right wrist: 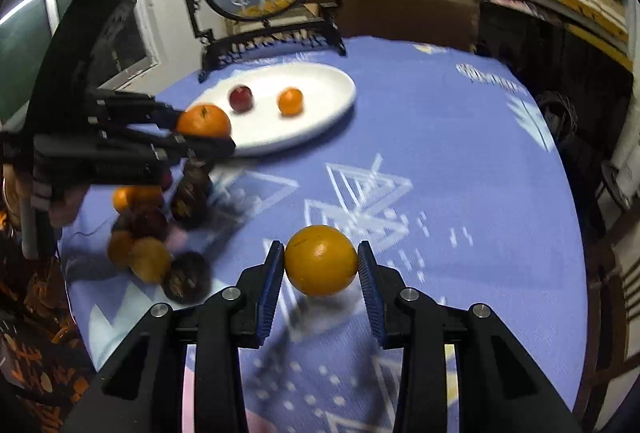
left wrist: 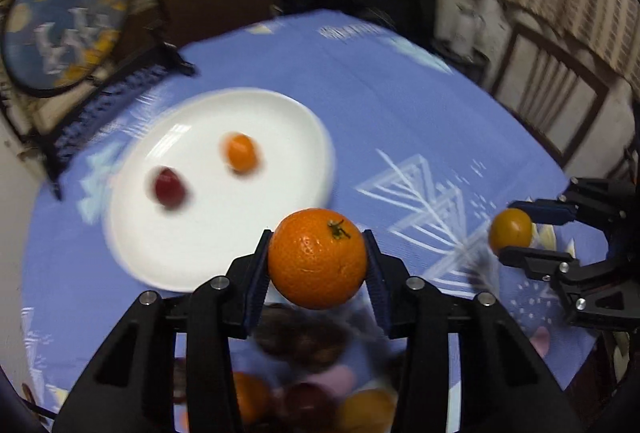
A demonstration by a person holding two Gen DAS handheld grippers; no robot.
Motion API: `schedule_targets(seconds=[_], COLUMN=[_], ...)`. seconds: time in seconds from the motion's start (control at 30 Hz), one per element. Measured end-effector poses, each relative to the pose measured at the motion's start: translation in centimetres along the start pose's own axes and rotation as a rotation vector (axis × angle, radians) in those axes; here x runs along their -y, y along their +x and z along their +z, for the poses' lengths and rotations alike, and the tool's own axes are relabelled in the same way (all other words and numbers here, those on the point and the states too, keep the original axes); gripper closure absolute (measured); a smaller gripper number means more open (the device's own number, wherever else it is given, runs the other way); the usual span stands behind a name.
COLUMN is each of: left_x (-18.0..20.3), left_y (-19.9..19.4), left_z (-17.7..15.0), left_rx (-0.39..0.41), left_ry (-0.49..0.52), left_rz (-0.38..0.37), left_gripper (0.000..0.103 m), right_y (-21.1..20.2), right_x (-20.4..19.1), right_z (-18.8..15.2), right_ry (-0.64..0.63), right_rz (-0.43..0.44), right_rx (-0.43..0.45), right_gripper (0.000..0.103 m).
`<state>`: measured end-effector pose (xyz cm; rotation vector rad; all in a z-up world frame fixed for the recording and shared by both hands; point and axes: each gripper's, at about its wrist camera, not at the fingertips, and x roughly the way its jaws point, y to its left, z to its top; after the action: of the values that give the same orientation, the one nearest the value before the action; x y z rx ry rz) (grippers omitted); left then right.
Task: Organize fruits
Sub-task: 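Grasp an orange with the left gripper while the right carries its tangerine to the plate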
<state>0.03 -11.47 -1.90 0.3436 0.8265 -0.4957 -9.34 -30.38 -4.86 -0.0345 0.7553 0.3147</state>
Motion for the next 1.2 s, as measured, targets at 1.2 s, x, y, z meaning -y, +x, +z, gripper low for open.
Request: schedule_targets(seconds=[1.2], left_x=[-11.1], left_y=[8.9], left_z=[4.1], left_rx=[-0.046], left_ry=[-0.131], left_rz=[0.263], left_gripper=[0.061], right_y=[13.8], right_x=[-4.3], right_z=[16.7], right_ry=[-0.007], right_rz=[0.114], right_rx=[0.036], right_gripper=[0.065])
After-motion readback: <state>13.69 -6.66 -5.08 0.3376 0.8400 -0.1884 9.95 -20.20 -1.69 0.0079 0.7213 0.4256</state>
